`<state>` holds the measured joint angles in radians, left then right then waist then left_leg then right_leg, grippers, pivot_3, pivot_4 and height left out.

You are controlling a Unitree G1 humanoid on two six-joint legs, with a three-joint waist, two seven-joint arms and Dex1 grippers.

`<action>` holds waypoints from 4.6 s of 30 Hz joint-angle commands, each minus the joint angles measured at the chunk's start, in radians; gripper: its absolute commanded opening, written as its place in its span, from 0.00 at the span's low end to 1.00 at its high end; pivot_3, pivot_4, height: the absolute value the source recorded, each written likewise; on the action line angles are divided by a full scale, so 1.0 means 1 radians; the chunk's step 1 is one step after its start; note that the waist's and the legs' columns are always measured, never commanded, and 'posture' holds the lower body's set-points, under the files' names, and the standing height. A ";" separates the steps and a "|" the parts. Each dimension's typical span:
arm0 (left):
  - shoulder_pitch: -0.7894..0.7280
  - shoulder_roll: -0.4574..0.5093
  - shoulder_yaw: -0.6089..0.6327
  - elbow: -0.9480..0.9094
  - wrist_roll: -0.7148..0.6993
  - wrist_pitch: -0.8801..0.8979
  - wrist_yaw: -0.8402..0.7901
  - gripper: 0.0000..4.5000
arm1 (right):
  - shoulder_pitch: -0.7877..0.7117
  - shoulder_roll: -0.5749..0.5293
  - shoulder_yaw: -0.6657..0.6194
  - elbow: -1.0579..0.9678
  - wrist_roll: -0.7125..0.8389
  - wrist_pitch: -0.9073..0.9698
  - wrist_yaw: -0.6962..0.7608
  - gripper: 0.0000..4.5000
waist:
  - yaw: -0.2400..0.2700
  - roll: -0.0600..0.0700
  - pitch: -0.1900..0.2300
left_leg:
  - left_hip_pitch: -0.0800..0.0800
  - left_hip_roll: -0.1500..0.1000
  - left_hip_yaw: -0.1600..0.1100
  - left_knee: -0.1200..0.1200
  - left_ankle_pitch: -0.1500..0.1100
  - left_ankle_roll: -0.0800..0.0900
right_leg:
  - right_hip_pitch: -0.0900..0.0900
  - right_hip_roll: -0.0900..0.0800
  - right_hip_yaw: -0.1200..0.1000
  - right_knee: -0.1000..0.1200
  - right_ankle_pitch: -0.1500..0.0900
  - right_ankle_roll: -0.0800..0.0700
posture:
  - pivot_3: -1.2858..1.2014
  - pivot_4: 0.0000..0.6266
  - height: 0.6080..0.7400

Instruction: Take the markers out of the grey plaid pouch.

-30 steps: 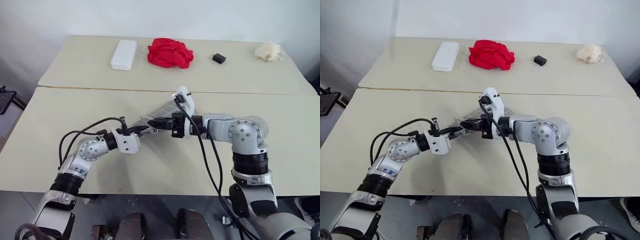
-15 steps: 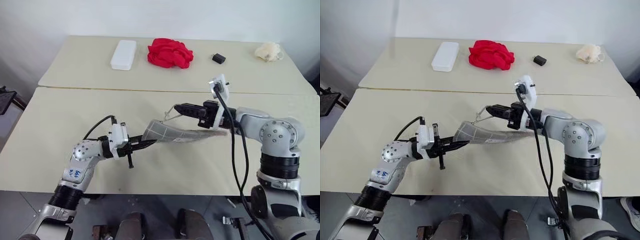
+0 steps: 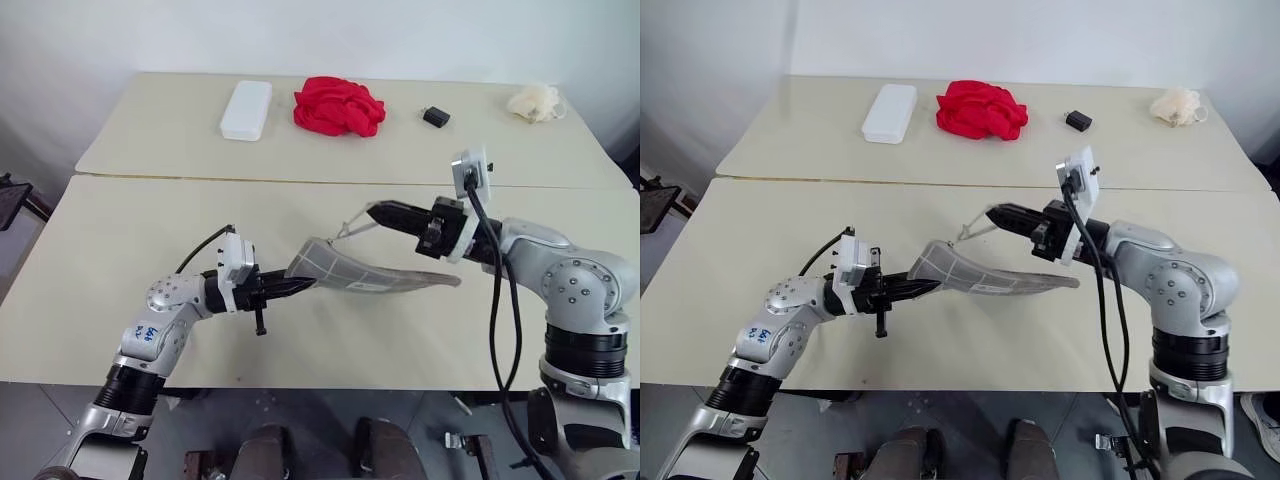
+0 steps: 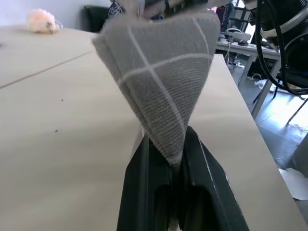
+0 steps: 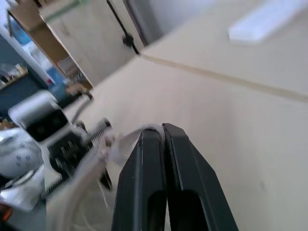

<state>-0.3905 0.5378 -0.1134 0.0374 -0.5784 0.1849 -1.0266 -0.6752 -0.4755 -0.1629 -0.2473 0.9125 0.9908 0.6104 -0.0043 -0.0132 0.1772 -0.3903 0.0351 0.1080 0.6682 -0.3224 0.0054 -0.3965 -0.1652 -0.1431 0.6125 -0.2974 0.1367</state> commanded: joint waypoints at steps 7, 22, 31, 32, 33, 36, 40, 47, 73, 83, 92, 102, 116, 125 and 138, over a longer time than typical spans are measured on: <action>-0.039 -0.080 0.130 0.025 -0.130 0.321 0.119 0.00 | 0.001 -0.059 0.108 -0.152 -0.089 -0.192 0.171 0.01 | 0.006 0.000 0.000 | -0.001 -0.001 -0.002 0.002 0.000 0.000 | 0.001 0.000 0.000 -0.001 0.000 0.000 | 0.52 0.24 1.00; -0.039 -0.079 0.318 0.052 -0.195 0.402 0.107 0.00 | 0.114 -0.247 -0.033 0.006 -0.201 -0.313 0.249 0.01 | 0.005 0.000 0.000 | 0.000 -0.001 -0.001 0.002 0.000 0.000 | 0.001 0.000 0.000 0.000 0.000 0.000 | 0.52 0.24 1.00; 0.006 0.008 0.299 0.052 -0.168 0.370 -0.080 0.00 | 0.278 -0.370 -0.161 0.048 -0.196 -0.326 0.320 0.01 | 0.007 0.000 0.000 | 0.000 -0.001 -0.001 0.002 0.000 0.000 | 0.002 0.000 0.000 -0.001 0.000 0.000 | 0.52 0.24 1.00; 0.007 0.011 0.292 0.054 -0.160 0.362 -0.092 0.00 | 0.286 -0.372 -0.167 0.049 -0.194 -0.326 0.320 0.01 | 0.007 0.000 0.000 | 0.000 -0.001 -0.001 0.002 0.000 0.000 | 0.002 0.000 0.000 -0.001 0.000 0.000 | 0.52 0.24 1.00; 0.008 0.008 0.286 0.053 -0.151 0.353 -0.099 0.00 | 0.296 -0.372 -0.170 0.046 -0.194 -0.332 0.325 0.01 | 0.006 0.000 0.000 | 0.000 -0.001 -0.001 0.002 0.000 0.000 | 0.002 0.000 0.000 -0.001 0.000 0.000 | 0.52 0.24 1.00; 0.010 -0.006 0.265 0.054 -0.120 0.310 -0.115 0.00 | 0.313 -0.370 -0.171 0.034 -0.197 -0.343 0.327 0.01 | 0.006 0.000 0.000 | 0.000 0.000 -0.001 0.004 0.000 0.000 | 0.002 0.000 0.000 0.000 0.000 0.000 | 0.52 0.24 1.00; 0.001 -0.046 0.223 0.050 -0.050 0.207 -0.120 0.00 | 0.291 -0.350 -0.203 0.002 -0.070 -0.217 0.277 0.05 | 0.007 0.000 0.000 | 0.000 0.000 -0.001 0.004 0.000 0.000 | 0.002 0.000 0.000 0.000 0.000 0.000 | 0.52 0.24 1.00; 0.002 -0.066 0.175 0.042 0.025 0.096 -0.132 0.00 | 0.425 -0.483 -0.268 -0.056 0.044 -0.035 0.353 0.52 | 0.022 0.000 0.000 | 0.000 0.000 -0.002 0.006 -0.001 0.001 | 0.003 0.000 0.000 0.000 0.000 0.000 | 0.52 0.24 1.00; 0.005 -0.181 0.045 0.178 0.216 -0.361 -0.176 0.00 | 0.348 -0.566 -0.162 -0.332 0.089 -0.067 0.335 0.01 | 0.029 0.001 0.000 | -0.001 0.000 -0.009 0.013 -0.003 0.004 | 0.005 0.000 0.003 0.000 0.002 0.003 | 0.52 0.24 1.00; 0.014 -0.192 0.024 0.158 0.231 -0.396 -0.176 0.00 | 0.103 -0.450 0.031 -0.296 0.175 0.188 0.023 0.01 | 0.027 0.001 0.000 | -0.001 0.001 -0.010 0.014 -0.003 0.004 | 0.004 0.000 0.002 0.000 0.002 0.003 | 0.52 0.24 1.00; 0.026 -0.195 0.014 0.131 0.238 -0.397 -0.135 0.00 | 0.105 -0.431 0.013 -0.290 0.266 0.278 -0.017 0.01 | 0.028 0.001 0.000 | -0.003 0.000 -0.011 0.014 -0.003 0.005 | 0.004 0.000 0.001 0.000 0.002 0.003 | 0.52 0.24 1.00; 0.040 -0.189 0.008 0.120 0.241 -0.390 -0.112 0.00 | 0.147 -0.519 0.017 -0.265 0.106 0.102 0.146 0.01 | 0.028 0.001 0.000 | -0.003 0.000 -0.010 0.014 -0.003 0.005 | 0.004 0.000 0.001 0.000 0.003 0.003 | 0.52 0.24 1.00; 0.014 -0.193 0.009 0.123 0.242 -0.378 -0.089 0.00 | 0.184 -0.568 0.095 -0.249 -0.005 0.091 0.231 0.01 | 0.028 0.001 0.000 | -0.003 0.000 -0.010 0.014 -0.003 0.005 | 0.004 0.000 0.001 -0.001 0.003 0.003 | 0.52 0.24 1.00; 0.011 -0.218 -0.007 0.118 0.252 -0.399 -0.080 0.00 | 0.104 -0.526 0.251 -0.247 -0.126 0.214 0.117 0.01 | 0.027 0.001 0.000 | -0.003 0.000 -0.010 0.014 -0.003 0.005 | 0.004 0.000 0.001 -0.001 0.003 0.003 | 0.52 0.24 1.00; 0.009 -0.234 -0.022 0.102 0.253 -0.384 -0.064 0.00 | 0.014 -0.340 0.197 -0.295 -0.096 0.396 -0.039 0.67 | 0.027 0.001 0.000 | -0.004 0.000 -0.011 0.014 -0.003 0.005 | 0.004 0.000 0.001 -0.001 0.003 0.003 | 0.52 0.24 1.00</action>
<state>-0.3820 0.3120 -0.1314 0.1946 -0.3116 -0.1939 -1.0922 -0.6509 -0.8236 0.0662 -0.5083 0.8118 1.3810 0.5886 0.0227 -0.0124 0.1768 -0.3940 0.0354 0.0971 0.6827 -0.3257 0.0104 -0.3927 -0.1656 -0.1422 0.6116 -0.2946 0.1401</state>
